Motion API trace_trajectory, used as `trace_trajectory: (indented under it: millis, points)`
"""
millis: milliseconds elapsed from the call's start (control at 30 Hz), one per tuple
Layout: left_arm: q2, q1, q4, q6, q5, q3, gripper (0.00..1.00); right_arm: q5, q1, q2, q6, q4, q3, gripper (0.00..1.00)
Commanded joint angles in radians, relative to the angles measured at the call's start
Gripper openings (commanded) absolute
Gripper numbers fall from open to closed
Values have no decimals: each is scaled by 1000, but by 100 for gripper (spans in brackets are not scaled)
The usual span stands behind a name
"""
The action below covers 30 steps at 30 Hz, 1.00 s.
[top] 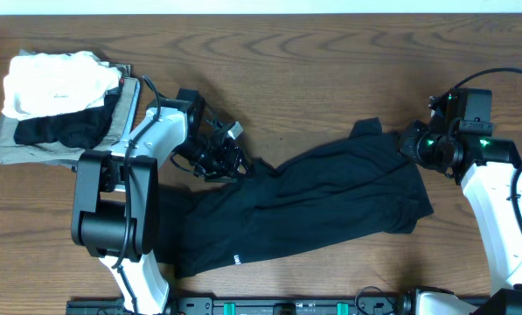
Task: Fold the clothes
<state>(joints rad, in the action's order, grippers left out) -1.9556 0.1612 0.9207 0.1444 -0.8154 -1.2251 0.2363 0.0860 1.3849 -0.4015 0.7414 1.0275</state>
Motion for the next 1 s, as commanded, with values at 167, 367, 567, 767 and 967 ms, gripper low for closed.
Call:
trace_trajectory:
  millis: [167,367,567,767,967]
  points:
    - [13,54,-48,-47,20,-16,52,8,-9,2,-10,2,8,33]
    - [13,109,-113,-116,21,-16,51,8,-9,2,-9,3,8,33]
    - [13,117,-134,-124,21,-16,25,7,-9,2,-9,10,8,32]
    - [19,115,-144,-124,20,-24,6,7,-9,2,-9,11,8,32]
    - [119,115,-122,-123,24,-30,6,-3,-9,2,-9,9,8,32]
